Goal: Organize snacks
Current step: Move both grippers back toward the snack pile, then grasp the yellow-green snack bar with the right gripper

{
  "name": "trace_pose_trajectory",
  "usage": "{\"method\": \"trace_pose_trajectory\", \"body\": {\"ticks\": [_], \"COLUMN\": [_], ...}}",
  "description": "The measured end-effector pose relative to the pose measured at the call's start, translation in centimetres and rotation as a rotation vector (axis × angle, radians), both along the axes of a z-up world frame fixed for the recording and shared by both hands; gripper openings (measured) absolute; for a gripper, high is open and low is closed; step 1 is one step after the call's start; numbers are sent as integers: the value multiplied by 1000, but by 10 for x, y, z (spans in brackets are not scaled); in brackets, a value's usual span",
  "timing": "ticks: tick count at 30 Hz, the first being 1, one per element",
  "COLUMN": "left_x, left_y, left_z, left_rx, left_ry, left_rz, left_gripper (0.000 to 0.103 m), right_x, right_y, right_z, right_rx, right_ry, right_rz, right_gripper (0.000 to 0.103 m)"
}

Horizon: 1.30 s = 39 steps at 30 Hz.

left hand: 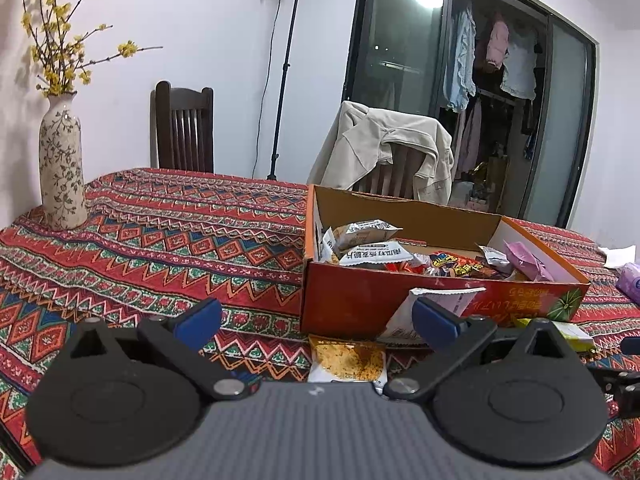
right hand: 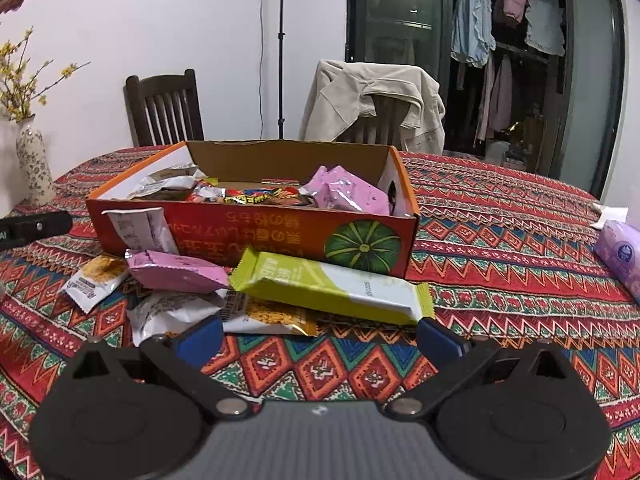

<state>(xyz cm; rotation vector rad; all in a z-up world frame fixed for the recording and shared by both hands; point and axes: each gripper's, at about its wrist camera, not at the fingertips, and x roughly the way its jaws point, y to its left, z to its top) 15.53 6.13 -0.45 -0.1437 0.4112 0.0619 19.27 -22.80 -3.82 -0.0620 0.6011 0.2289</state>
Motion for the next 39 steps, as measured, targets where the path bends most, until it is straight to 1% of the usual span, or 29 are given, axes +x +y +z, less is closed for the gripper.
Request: {"method": "trace_pose_trajectory", "body": {"ticks": [5, 7, 10, 13, 17, 20, 24, 26, 28, 31, 34, 36, 39], "left_x": [1, 0, -1, 0, -1, -1, -2, -1, -2, -2, -1, -1, -1], "left_y": [4, 6, 8, 10, 12, 13, 13, 13, 14, 14, 14, 15, 15], "left_z": [-2, -2, -2, -2, -2, -3, -4, -4, -4, -4, -4, -4, -4], "left_rx": [-19, -27, -40, -53, -71, -77, -84, -88, -91, -92, -94, -95, -98], "left_ry": [10, 8, 8, 16, 15, 16, 23, 25, 26, 27, 29, 32, 32], "left_rz": [8, 12, 14, 11, 5, 4, 7, 9, 9, 8, 8, 8, 9], "left_gripper": [103, 103, 103, 103, 103, 103, 103, 103, 103, 103, 103, 103, 103], "right_x": [11, 18, 27, 35, 50, 58, 59, 60, 61, 58, 53, 52, 56], "right_y": [15, 20, 24, 26, 28, 27, 35, 35, 32, 30, 25, 24, 27], "right_z": [-3, -3, -2, -4, -13, -17, -18, -18, -17, -15, -9, -9, -18], "right_rx": [-36, -45, -68, -118, -212, -209, -241, -228, -203, -211, -199, -213, -243], "right_ry": [17, 24, 15, 6, 8, -6, -46, -51, -46, -74, -113, -120, -89], "right_rz": [30, 25, 7, -5, -13, 39, 90, 101, 102, 79, 66, 67, 93], "right_gripper": [103, 101, 101, 101, 100, 100, 100, 92, 89, 88, 81, 81, 80]}}
